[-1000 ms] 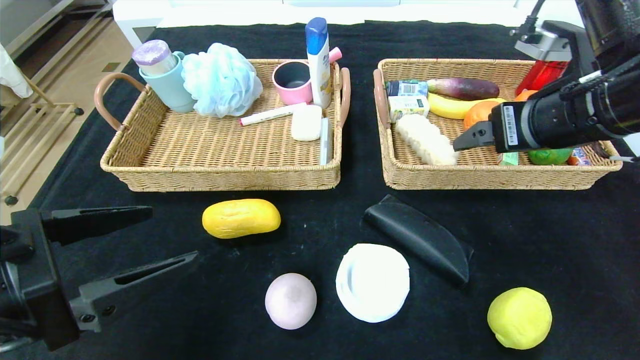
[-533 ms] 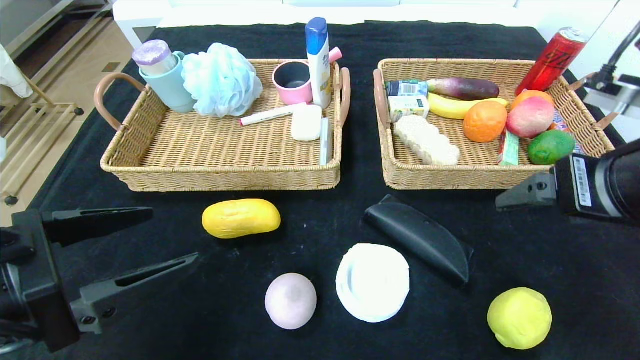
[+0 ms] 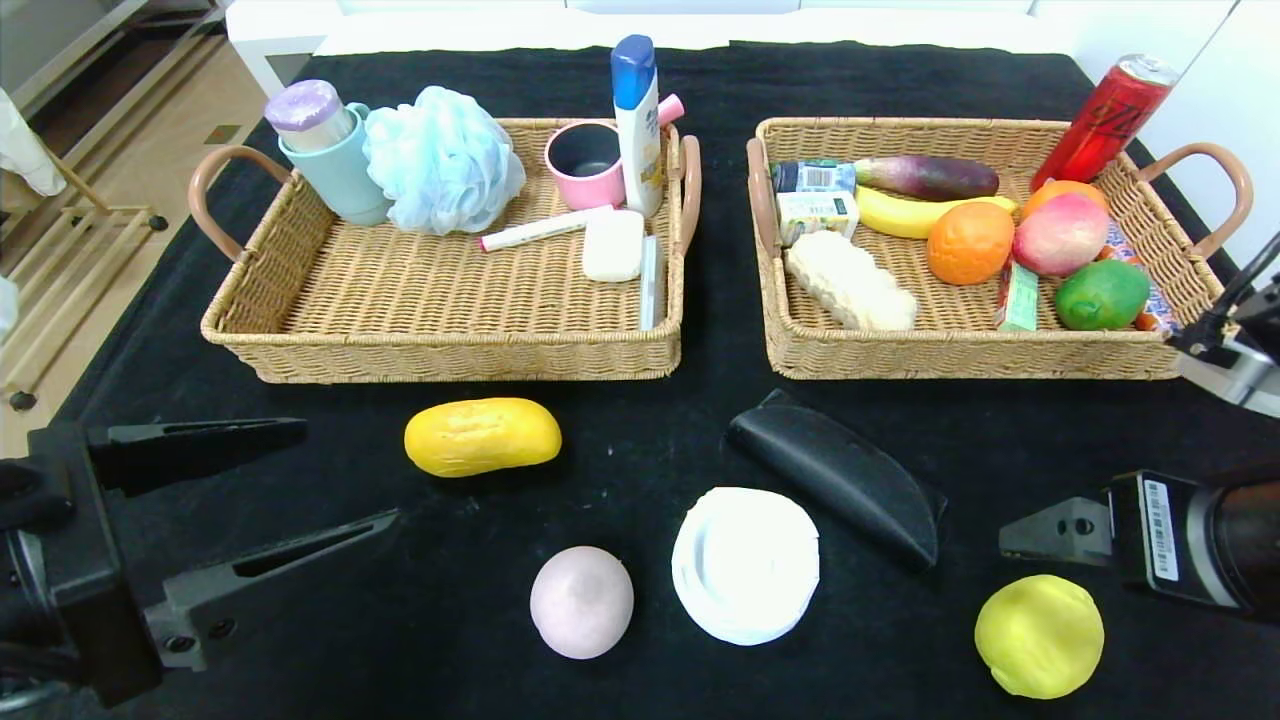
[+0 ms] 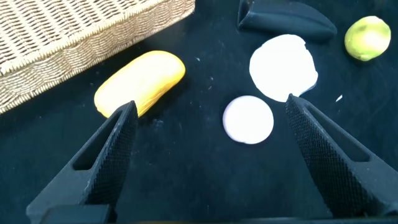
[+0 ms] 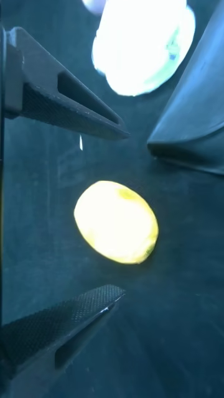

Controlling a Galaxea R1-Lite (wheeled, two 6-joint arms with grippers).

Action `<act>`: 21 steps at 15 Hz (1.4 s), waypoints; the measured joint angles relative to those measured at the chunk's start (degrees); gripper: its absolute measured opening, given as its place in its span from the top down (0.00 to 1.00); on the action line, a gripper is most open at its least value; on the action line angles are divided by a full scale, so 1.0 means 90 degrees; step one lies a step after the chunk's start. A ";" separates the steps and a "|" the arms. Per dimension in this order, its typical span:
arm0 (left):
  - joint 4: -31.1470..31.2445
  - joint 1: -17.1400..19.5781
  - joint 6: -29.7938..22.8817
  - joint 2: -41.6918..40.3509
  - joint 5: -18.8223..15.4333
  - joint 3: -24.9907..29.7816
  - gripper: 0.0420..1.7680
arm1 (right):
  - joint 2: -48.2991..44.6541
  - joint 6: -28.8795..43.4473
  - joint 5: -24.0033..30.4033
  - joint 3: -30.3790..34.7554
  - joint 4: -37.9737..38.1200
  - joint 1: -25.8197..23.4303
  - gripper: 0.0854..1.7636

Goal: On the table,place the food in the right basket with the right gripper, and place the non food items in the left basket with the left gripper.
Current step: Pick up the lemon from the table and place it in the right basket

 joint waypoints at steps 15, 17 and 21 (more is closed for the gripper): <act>-0.0012 0.0003 0.0034 -0.0005 0.0008 0.0019 0.03 | 0.0485 0.0241 0.0061 0.1268 -0.1182 -0.0041 0.03; -0.0015 0.0003 0.0037 -0.0003 0.0005 0.0019 0.03 | 0.0568 0.0244 0.0050 0.1271 -0.1182 -0.0051 0.03; -0.0012 0.0003 0.0037 -0.0009 0.0005 0.0019 0.03 | 0.0656 0.0318 0.0049 0.1283 -0.1182 -0.0061 0.13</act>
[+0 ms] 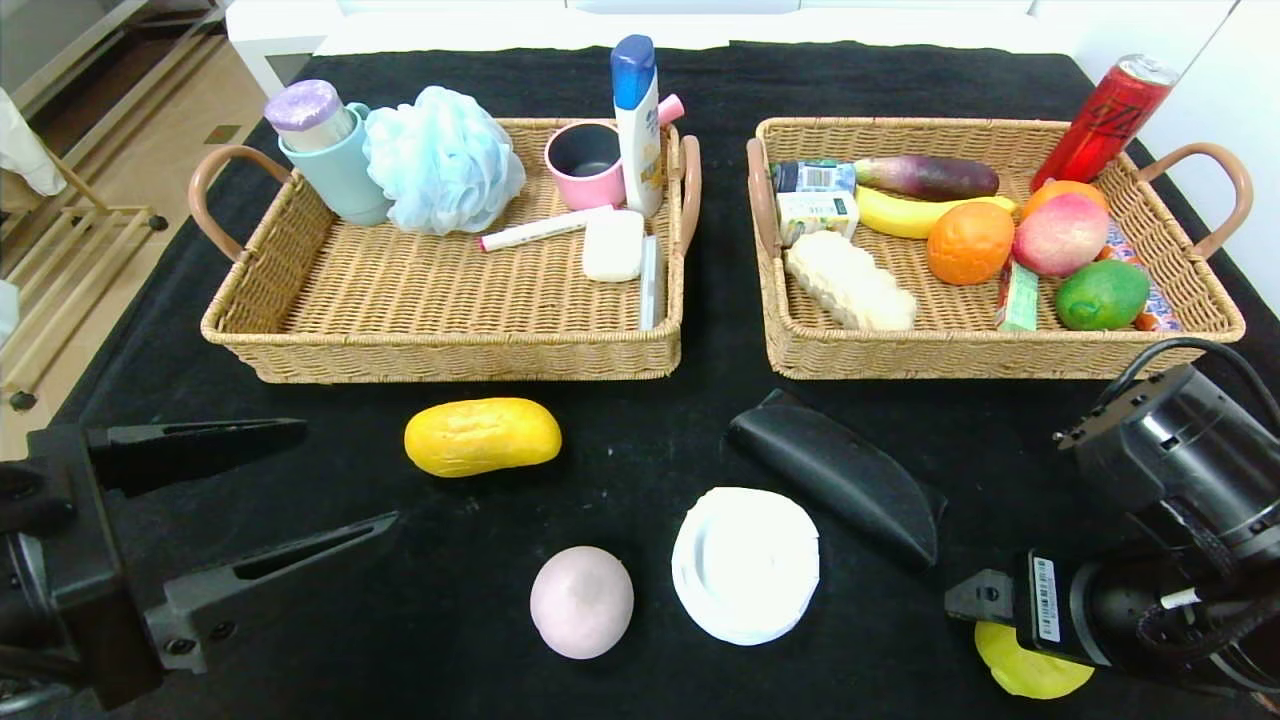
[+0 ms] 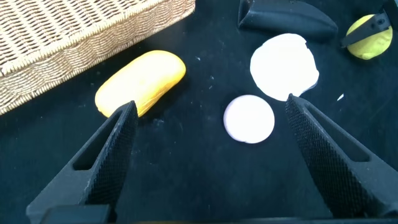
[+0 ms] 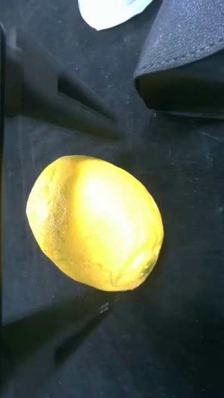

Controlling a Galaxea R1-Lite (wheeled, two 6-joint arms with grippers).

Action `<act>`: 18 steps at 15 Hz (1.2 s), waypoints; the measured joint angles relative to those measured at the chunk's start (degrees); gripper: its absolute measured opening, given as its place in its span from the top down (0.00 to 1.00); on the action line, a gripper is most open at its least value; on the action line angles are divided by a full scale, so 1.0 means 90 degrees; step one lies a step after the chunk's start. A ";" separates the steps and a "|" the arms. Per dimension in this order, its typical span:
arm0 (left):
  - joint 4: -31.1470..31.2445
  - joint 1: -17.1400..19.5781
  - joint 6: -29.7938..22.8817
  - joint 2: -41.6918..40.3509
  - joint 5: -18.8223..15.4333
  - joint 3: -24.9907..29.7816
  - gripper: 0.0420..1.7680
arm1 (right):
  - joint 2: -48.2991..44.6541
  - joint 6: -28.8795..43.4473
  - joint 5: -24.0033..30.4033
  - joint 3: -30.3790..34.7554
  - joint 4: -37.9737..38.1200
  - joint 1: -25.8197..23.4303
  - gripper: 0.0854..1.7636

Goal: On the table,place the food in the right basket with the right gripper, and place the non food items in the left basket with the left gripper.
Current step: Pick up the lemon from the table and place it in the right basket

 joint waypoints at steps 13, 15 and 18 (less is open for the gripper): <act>-0.0003 0.0000 0.0009 0.0000 -0.0005 0.0018 0.03 | 0.0053 0.0003 -0.0003 -0.0003 0.0003 0.0003 0.39; 0.0005 -0.0003 0.0009 0.0012 -0.0008 0.0027 0.03 | 0.0015 0.0000 0.0022 -0.0008 0.0016 0.0022 0.39; 0.0000 -0.0005 0.0009 0.0009 -0.0005 0.0027 0.03 | -0.0148 -0.0039 0.0034 -0.0270 0.0098 0.0024 0.39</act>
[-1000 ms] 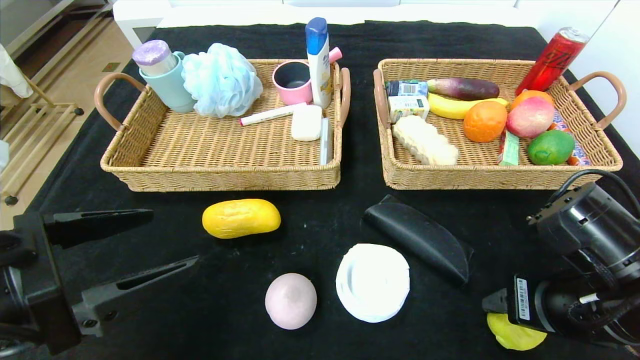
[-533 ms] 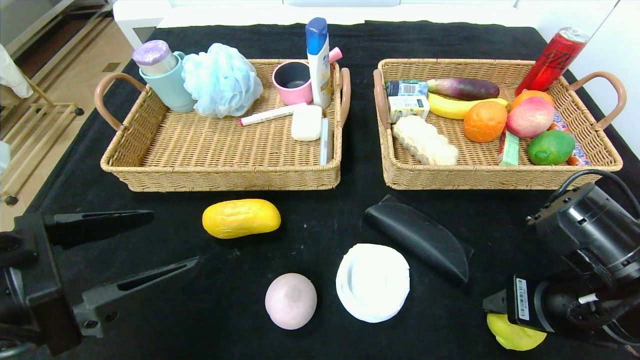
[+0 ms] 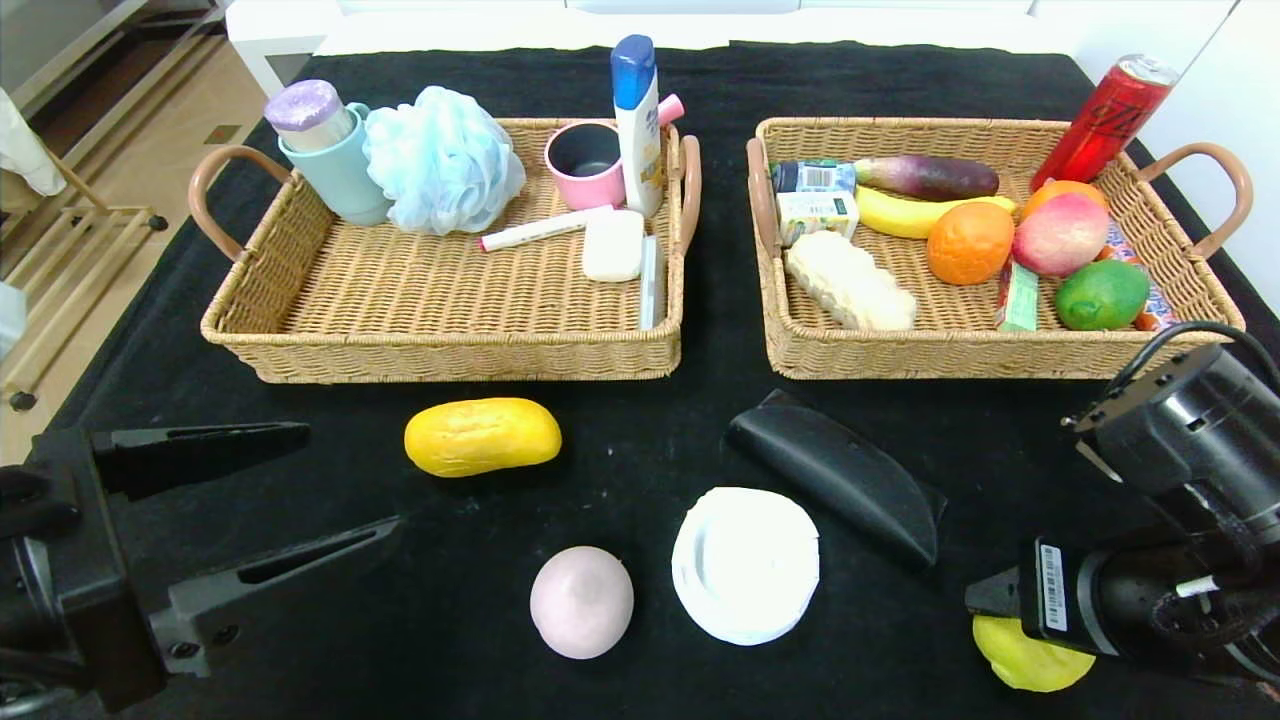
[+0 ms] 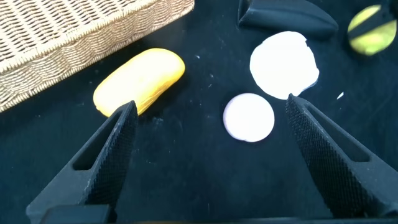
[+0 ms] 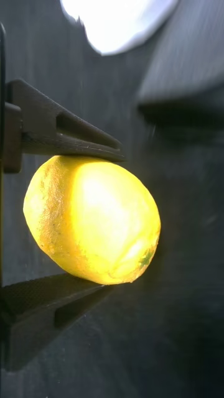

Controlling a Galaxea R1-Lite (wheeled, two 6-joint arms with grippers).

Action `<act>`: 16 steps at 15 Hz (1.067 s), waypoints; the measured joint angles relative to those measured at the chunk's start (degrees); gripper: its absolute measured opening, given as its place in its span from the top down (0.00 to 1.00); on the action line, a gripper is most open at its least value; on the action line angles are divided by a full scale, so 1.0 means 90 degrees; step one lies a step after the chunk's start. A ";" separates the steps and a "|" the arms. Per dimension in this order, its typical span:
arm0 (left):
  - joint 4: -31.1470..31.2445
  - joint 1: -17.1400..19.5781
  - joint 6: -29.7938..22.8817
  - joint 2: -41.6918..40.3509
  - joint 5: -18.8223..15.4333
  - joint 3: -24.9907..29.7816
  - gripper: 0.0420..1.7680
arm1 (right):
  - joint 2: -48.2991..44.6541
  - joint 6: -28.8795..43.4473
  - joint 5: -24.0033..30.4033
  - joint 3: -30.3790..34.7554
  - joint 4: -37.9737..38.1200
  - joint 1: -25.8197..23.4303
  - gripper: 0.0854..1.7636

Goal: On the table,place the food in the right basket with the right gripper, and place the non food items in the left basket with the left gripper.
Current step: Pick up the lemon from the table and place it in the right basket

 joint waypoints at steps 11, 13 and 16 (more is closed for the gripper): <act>-0.0012 0.0003 -0.0003 -0.0039 0.0009 -0.0019 0.03 | 0.0926 -0.1279 -0.0027 -0.5018 0.1753 -0.0592 0.39; -0.0018 0.0005 -0.0003 -0.0064 0.0009 -0.0019 0.03 | 0.1391 -0.1670 -0.0046 -0.5583 0.1643 -0.0818 0.39; -0.0019 0.0005 0.0000 -0.0095 0.0008 -0.0019 0.03 | 0.1829 -0.2044 -0.0238 -0.5788 0.0832 -0.0968 0.39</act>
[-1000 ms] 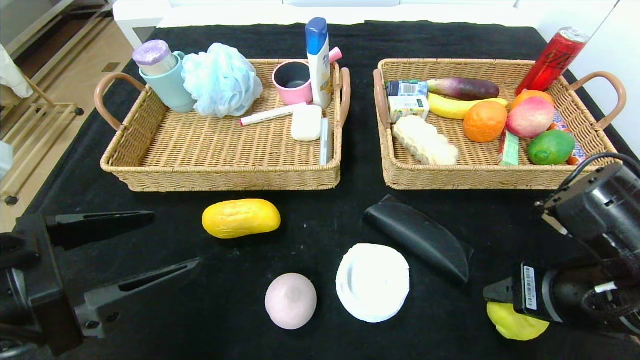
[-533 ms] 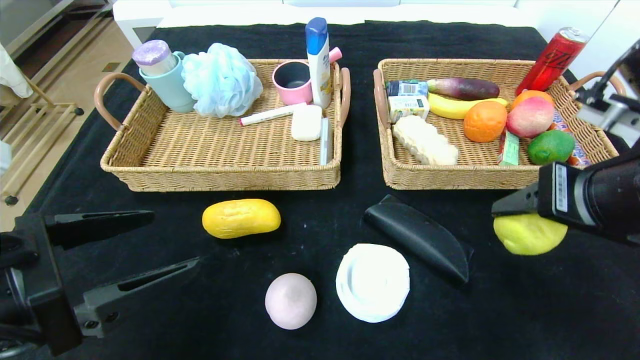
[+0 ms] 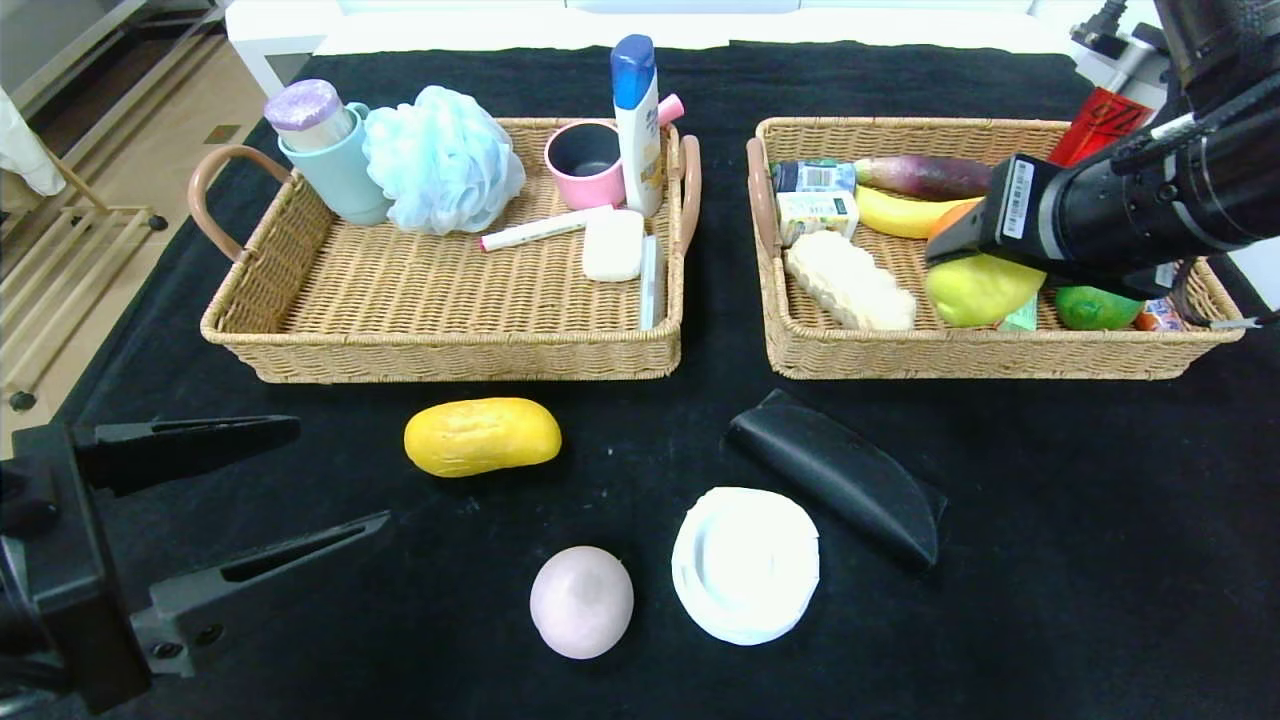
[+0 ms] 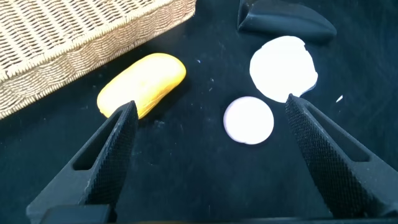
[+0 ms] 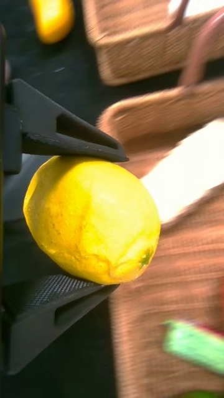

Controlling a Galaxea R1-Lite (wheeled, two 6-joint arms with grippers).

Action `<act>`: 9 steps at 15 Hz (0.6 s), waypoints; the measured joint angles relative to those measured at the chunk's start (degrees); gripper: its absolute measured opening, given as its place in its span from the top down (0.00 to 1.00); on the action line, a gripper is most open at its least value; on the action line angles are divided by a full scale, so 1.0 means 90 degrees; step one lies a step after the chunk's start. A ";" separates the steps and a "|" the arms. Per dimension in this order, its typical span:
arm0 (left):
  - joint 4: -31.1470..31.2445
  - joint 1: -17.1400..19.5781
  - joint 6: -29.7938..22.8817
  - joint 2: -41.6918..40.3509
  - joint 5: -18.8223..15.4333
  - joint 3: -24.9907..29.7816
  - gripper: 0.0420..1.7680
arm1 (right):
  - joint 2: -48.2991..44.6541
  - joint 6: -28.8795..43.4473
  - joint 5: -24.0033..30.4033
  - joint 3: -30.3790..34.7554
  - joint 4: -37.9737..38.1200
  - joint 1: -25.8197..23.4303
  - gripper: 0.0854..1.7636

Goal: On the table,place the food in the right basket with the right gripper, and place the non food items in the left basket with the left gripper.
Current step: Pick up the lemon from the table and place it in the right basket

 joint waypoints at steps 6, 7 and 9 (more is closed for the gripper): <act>-0.0003 0.0000 -0.0003 -0.0030 0.0000 -0.0005 0.03 | 0.0374 -0.0238 -0.0027 0.0043 -0.1168 -0.0196 0.39; -0.0008 0.0000 0.0000 -0.0046 0.0000 -0.0011 0.03 | 0.0429 -0.0284 -0.0019 0.0051 -0.1428 -0.0238 0.39; -0.0015 0.0000 -0.0003 -0.0073 0.0001 -0.0027 0.03 | 0.0505 -0.0408 -0.0012 0.0065 -0.1629 -0.0279 0.39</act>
